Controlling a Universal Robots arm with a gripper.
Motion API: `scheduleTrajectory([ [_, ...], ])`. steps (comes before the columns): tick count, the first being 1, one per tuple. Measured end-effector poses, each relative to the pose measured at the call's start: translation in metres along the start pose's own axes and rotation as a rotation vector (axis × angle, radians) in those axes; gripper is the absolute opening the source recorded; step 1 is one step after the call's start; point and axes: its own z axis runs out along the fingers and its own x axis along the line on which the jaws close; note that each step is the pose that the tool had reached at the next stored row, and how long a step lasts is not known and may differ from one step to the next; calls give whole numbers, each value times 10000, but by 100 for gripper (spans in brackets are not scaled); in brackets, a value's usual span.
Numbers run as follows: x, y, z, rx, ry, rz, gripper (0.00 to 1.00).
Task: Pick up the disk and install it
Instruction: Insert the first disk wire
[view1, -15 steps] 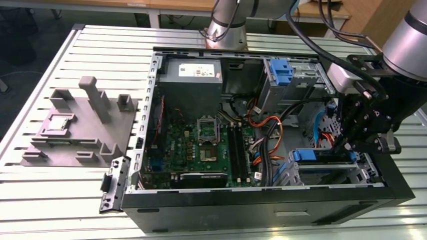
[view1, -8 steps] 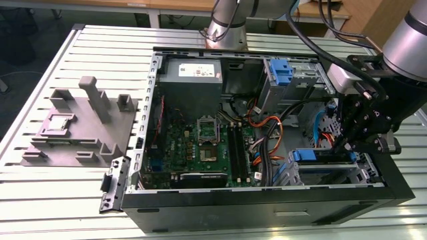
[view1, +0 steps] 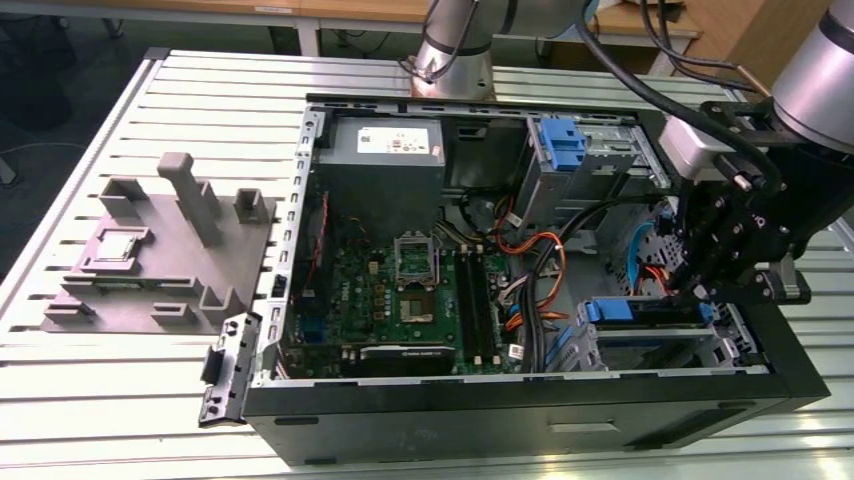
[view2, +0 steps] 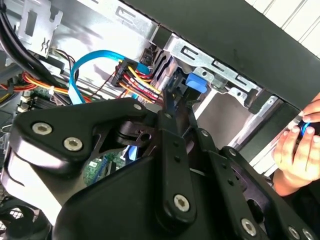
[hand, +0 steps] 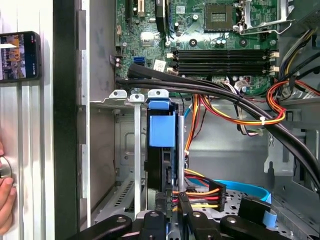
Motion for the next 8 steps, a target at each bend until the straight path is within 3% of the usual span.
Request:
scheduleTrajectory([
  [8,1,-1,-22,-11,-57,1,23],
])
